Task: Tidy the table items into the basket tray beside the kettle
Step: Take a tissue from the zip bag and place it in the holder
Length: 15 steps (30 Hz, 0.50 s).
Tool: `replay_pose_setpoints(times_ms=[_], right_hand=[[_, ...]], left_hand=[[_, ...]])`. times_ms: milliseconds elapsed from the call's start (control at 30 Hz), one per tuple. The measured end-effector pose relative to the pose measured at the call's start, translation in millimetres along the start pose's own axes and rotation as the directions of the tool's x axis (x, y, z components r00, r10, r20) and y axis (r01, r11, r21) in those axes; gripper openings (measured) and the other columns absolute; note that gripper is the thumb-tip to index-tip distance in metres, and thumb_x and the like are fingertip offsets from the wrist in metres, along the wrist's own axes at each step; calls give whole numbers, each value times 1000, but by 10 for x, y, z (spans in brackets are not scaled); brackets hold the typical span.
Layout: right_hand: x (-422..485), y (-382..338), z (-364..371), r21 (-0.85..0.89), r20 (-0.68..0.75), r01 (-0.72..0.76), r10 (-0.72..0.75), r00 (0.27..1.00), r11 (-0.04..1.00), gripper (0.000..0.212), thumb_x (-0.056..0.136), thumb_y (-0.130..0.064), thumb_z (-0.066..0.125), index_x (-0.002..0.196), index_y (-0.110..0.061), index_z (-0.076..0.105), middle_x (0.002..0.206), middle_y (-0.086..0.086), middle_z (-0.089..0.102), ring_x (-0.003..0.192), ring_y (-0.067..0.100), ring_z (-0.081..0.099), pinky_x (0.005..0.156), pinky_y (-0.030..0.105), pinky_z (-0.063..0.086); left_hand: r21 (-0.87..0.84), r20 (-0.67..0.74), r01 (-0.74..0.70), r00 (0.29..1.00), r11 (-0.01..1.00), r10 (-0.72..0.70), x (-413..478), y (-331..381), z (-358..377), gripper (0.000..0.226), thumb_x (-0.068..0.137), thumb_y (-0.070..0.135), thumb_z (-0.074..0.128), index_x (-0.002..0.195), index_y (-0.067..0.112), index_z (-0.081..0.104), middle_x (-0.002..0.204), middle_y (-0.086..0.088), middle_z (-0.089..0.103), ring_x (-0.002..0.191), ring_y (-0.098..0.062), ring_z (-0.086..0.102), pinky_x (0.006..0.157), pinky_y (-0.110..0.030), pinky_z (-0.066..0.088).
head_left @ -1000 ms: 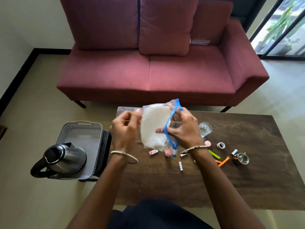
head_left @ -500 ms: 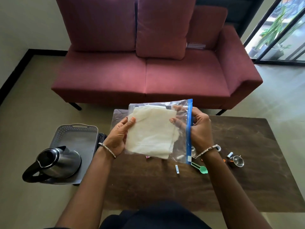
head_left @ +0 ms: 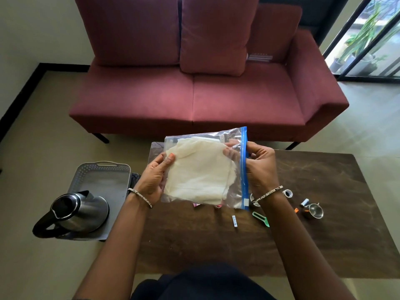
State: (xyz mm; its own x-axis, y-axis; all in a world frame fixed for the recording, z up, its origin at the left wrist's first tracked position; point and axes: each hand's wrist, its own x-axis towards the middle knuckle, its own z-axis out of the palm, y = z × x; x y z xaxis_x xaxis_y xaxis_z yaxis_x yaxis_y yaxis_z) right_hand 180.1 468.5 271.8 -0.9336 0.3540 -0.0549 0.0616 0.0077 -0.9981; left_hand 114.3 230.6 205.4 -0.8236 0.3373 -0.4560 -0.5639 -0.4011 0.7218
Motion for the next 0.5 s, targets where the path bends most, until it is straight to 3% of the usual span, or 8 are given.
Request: replay_pose_setpoints(times_ms=[67,200,400,500], right_hand=[[-3,42,-6,74,16,-69,68,998,995,28,75,-16,87,100,-7,77,97,10,78,91,31,75,76,41,63],[3,82,12,-8,-7,-85,85,996,996,25,73,-15,88,95,-13,76,91,7,78,84,27,76,67,37,63],[25,112,25,-127,-32,-56,53,998,990,29,72,-25,89,95,-15,76,95,6,77,90,27,75,72,46,63],[22,113,41,-120,-33,-90,86,996,989,25,70,-24,90,90,-16,77,94,6,78,92,26,75,76,44,63]], left_hand=[[-5,-7,18,1000,1000,-18,-1,-16,-26,37,96,19,58,130,7,56,119,-12,68,94,-17,72,69,-29,59],[-21,-10,32,999,999,-32,0,-34,-111,40,95,22,58,132,8,55,128,-14,64,107,-23,67,77,-35,60],[-21,-25,42,999,999,-42,18,-60,-208,38,93,25,62,129,12,59,126,-11,66,109,-24,67,75,-35,59],[-18,-47,55,997,998,-56,24,-66,-220,24,92,25,65,113,16,68,120,-10,69,108,-27,68,74,-37,60]])
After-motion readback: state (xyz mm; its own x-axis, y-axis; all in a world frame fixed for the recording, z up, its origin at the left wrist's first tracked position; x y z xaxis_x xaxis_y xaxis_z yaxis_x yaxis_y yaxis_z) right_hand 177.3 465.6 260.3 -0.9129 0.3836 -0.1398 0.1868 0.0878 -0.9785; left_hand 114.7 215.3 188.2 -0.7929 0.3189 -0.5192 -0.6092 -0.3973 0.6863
